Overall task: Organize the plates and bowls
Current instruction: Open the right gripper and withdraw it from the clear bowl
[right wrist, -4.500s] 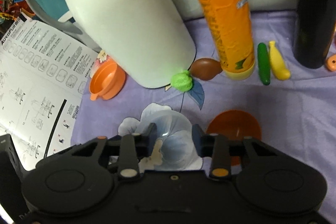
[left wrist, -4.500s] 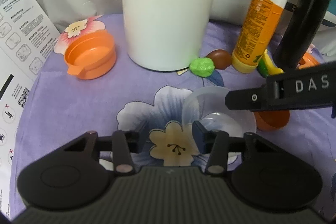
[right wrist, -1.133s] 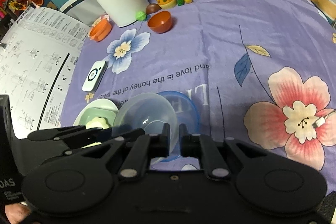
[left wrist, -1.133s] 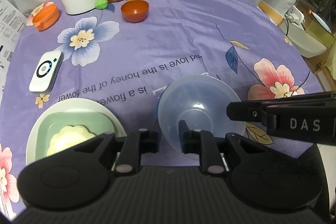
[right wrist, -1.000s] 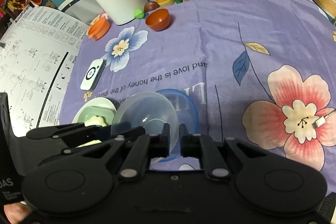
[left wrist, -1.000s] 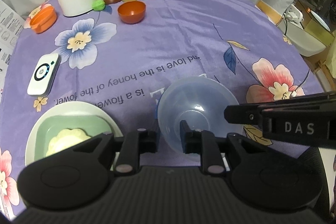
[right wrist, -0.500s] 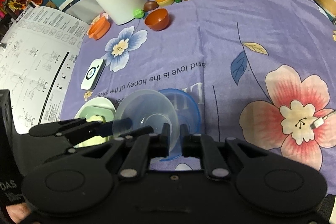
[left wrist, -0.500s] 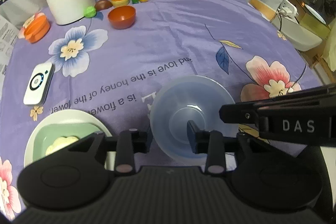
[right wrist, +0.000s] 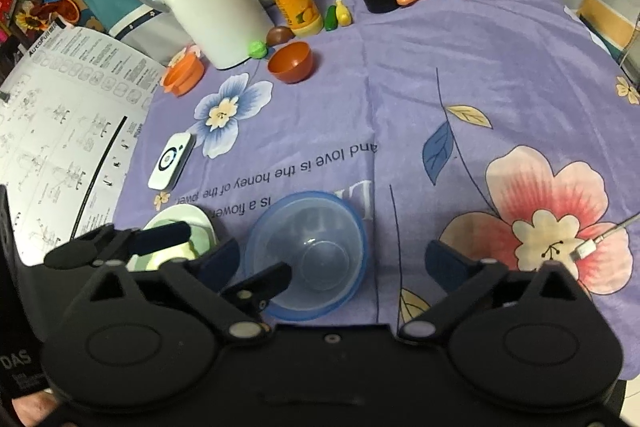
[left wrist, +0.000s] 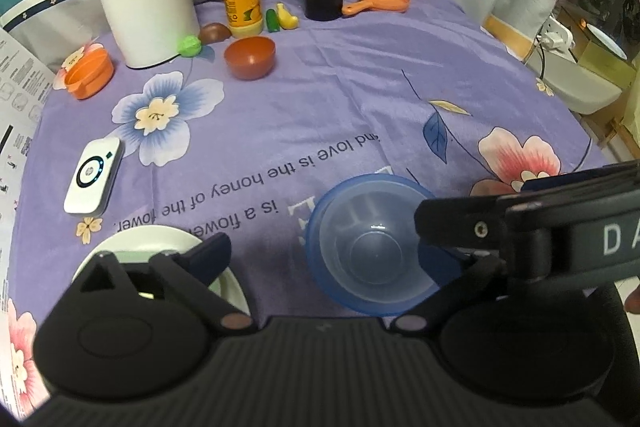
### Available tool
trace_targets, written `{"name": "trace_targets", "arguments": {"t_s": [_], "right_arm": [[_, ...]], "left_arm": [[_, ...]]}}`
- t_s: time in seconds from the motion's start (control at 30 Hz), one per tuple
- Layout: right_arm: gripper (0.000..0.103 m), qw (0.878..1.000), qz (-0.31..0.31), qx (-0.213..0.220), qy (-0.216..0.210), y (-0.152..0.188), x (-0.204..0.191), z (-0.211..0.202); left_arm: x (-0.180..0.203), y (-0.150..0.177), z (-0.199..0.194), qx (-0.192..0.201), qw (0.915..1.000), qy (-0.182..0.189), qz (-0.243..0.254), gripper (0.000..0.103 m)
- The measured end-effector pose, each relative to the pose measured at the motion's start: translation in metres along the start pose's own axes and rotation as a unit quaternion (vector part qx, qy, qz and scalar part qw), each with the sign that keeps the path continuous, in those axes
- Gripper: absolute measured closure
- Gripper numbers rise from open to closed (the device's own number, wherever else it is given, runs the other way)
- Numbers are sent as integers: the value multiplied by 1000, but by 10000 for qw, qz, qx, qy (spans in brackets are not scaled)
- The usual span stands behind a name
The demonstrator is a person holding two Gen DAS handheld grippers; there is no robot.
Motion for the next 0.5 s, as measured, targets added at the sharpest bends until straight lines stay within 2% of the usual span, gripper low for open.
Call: {"name": "trace_targets", "arguments": {"t_s": [0.5], "right_arm": [[0, 9997, -213, 92, 116, -3, -14, -14]], "left_arm": [[-17, -2, -18, 207, 9994, 150, -251, 0]]}}
Point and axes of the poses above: each gripper's, at about its wrist camera, not at the fingertips, and z roughly the way its jaws point, x to its right, y to its underside, the point moved 5 cm from there along z, roughly the way its jaws point, and after that the axes turned 14 degrees about -y, right-handed, at the moved point
